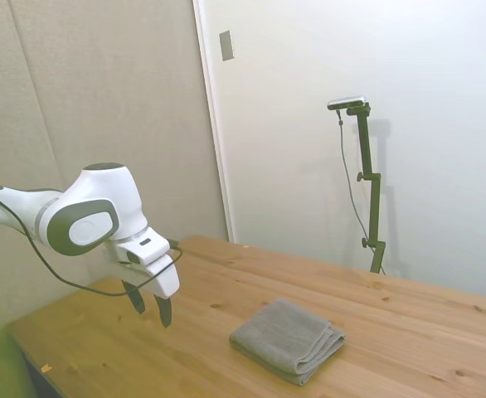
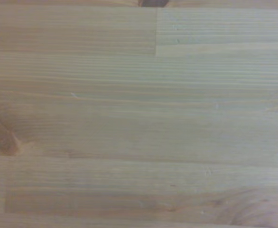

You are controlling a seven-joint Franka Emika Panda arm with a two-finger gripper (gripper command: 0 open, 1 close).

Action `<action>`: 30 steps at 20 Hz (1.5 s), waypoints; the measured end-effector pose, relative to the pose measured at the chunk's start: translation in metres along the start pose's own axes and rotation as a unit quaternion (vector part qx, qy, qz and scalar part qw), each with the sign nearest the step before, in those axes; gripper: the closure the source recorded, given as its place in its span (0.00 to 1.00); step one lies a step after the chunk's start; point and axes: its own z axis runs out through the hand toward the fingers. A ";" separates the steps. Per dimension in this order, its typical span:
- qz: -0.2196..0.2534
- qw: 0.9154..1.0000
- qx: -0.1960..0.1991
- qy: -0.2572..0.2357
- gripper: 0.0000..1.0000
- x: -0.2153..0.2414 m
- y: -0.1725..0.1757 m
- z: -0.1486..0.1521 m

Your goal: Unfold the towel

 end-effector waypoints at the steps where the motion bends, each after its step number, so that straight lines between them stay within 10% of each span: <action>1: 0.001 1.000 -0.001 -0.001 0.00 0.000 0.000 0.001; 16: 0.148 0.986 0.071 -0.017 0.00 0.204 0.116 -0.001; 30: 0.156 0.979 0.124 -0.036 0.00 0.225 0.153 0.004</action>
